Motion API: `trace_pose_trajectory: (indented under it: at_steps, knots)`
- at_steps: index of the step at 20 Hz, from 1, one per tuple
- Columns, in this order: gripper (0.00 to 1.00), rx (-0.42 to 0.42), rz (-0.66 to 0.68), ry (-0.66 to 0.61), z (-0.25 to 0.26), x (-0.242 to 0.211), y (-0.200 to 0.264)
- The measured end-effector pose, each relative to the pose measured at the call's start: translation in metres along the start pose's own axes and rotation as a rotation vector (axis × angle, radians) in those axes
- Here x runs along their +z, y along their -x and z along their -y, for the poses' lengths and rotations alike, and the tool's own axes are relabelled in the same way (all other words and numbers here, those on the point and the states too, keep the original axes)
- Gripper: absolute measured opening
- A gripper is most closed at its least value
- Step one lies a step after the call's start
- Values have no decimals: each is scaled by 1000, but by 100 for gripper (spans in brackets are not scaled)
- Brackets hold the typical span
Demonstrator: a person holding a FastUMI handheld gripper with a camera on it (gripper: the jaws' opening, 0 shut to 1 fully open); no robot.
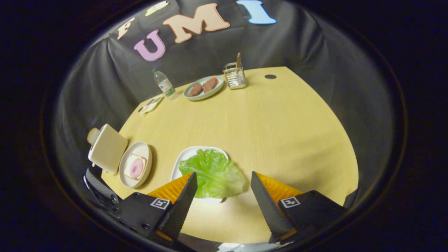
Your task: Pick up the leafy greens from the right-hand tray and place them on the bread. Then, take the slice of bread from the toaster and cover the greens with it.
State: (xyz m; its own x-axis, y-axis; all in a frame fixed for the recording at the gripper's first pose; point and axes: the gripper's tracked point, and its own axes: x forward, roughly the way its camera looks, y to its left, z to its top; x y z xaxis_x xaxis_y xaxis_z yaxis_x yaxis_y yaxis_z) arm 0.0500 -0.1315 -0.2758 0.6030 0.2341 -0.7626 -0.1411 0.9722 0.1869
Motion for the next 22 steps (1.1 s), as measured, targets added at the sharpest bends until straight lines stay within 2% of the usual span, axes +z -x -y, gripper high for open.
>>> trace_pose_trajectory:
  at_steps: [2, 7, 15, 16, 22]
  knots:
    - [98, 9, -54, -24, 5, -12, -12]
    - [84, 50, -115, -142, 6, -20, -30]
    - [62, 82, -200, -220, -5, -29, -44]
    - [63, 79, -202, -220, -5, -29, -46]
    - [11, 49, -189, -262, -5, -23, -41]
